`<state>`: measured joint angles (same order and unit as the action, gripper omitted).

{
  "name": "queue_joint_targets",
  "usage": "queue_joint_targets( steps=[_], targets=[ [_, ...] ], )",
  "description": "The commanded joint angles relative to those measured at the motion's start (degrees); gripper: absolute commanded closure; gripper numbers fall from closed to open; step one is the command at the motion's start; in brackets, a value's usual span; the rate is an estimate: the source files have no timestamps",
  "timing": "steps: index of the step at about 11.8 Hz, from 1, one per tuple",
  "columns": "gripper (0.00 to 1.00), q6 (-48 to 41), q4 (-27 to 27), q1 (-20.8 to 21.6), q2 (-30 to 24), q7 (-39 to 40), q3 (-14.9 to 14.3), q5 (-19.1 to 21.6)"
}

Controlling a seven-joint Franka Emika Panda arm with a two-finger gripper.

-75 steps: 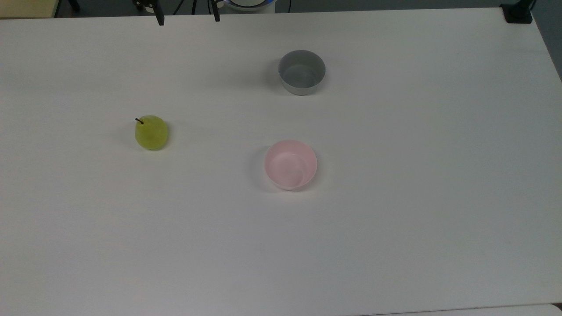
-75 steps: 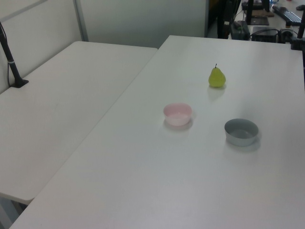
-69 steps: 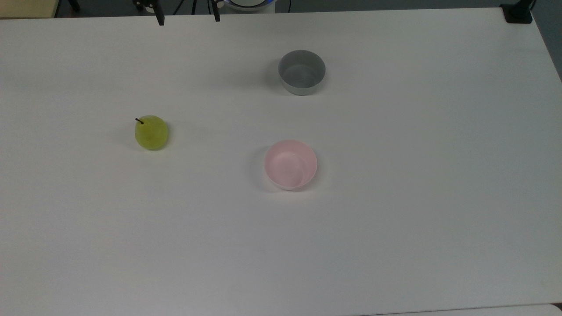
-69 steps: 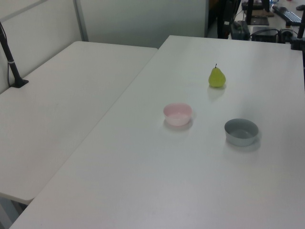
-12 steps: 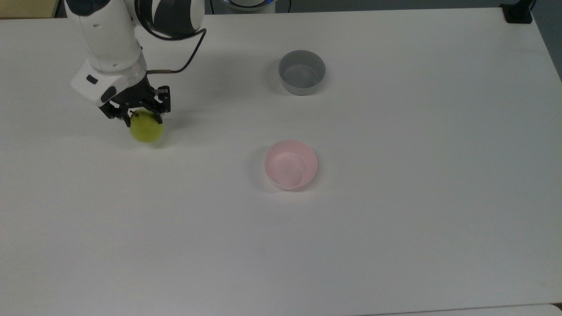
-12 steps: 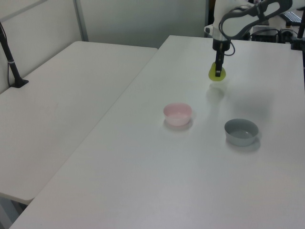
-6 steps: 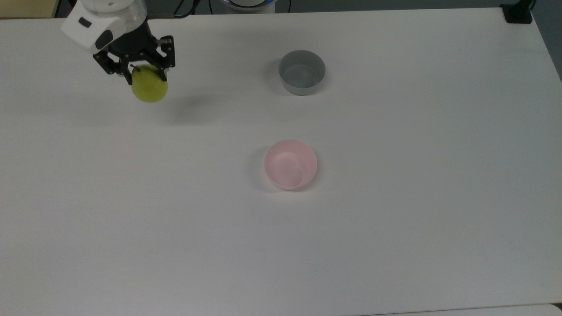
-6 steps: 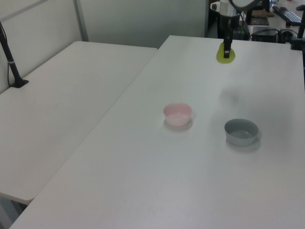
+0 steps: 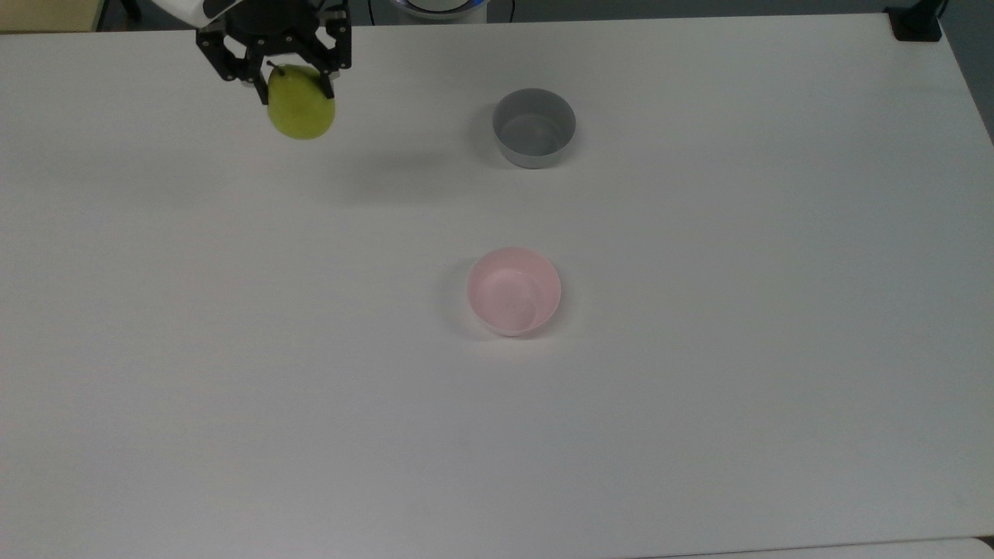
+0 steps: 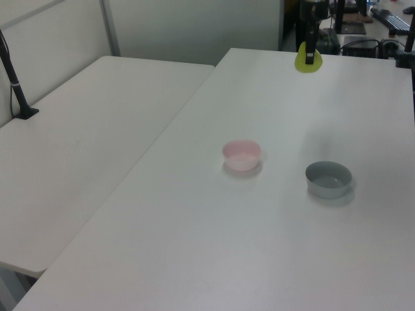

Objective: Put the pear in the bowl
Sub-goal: 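Carry the held pear over the pink bowl and lower it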

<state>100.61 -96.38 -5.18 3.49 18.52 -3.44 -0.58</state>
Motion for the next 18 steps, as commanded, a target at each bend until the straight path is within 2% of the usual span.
queue_joint_targets(
  steps=[1, 4, 9, 11, 18],
  targets=[
    [0.95, -3.30, 0.14, 3.59, -3.66, -2.44, -2.26, 2.07],
    [0.95, -5.07, -0.04, 5.62, -5.25, -2.44, -2.97, 2.07],
    [0.95, -3.76, 0.40, 5.80, -4.02, -1.74, -2.54, 4.09],
    [0.95, -0.17, 0.31, 6.32, -2.97, -2.70, -2.18, 6.45],
    [0.95, 16.53, 0.14, 16.42, 8.45, -17.63, -2.18, 6.29]
  ],
)
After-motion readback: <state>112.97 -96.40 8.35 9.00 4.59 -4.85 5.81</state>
